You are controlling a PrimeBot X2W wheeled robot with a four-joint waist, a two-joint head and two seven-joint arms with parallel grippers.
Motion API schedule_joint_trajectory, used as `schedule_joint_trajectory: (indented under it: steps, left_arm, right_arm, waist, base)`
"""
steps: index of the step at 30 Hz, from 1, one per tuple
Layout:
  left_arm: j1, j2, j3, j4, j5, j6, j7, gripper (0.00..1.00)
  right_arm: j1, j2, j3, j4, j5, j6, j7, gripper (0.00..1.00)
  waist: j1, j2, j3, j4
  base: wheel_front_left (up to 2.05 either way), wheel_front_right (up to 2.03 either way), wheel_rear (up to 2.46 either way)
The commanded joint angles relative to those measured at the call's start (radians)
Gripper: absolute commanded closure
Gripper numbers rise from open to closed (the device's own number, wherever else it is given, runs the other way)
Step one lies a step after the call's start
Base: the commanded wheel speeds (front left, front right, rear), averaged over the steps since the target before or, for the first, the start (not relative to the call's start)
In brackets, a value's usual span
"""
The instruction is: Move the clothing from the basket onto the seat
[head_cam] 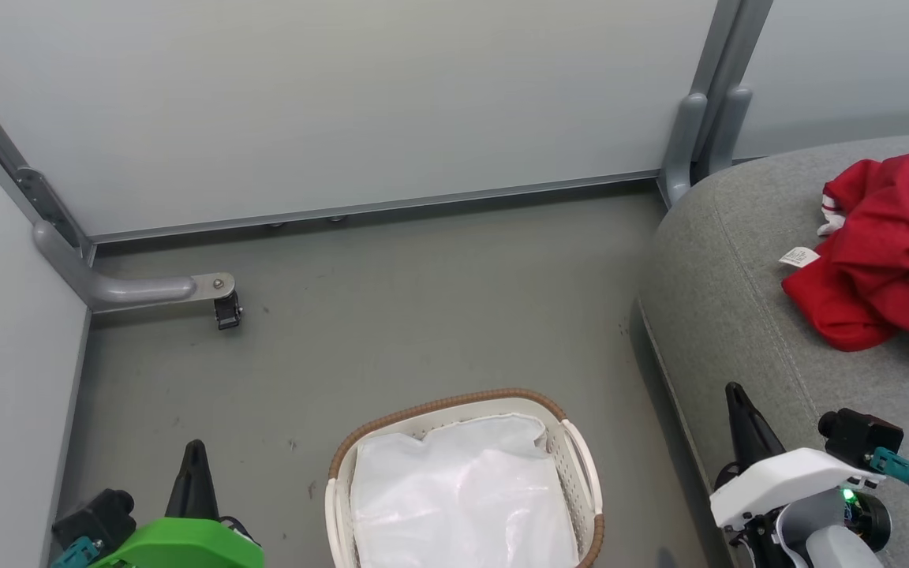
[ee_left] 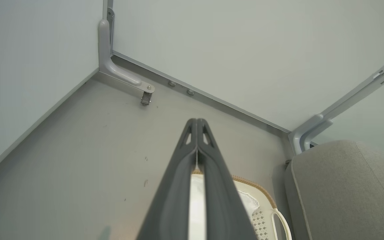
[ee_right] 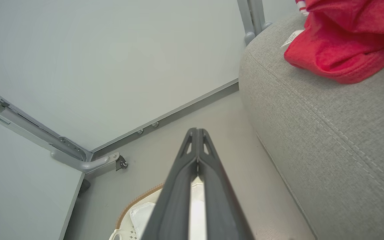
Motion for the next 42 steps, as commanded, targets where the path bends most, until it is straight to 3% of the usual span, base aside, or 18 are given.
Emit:
schedule_joint_trajectory:
  steps: [1, 42]
  left_arm:
    - [-0.027, 0.003, 0.007, -0.020, -0.038, -0.010, 0.009, 1.00]
    - [-0.065, 0.007, 0.067, -0.079, -0.548, -0.044, 0.150, 1.00]
  right_arm:
    - [-0.005, -0.005, -0.007, -0.021, 0.040, 0.000, 0.008, 1.00]
    - [0.008, -0.008, -0.074, -0.093, 0.556, -0.001, 0.149, 1.00]
  waist:
    - [0.0000, 0.0000, 0.000, 0.000]
    - [0.0000, 0.0000, -0.012, -0.008]
  base:
    - [0.00, 0.00, 0.00]
    - [0.00, 0.00, 0.00]
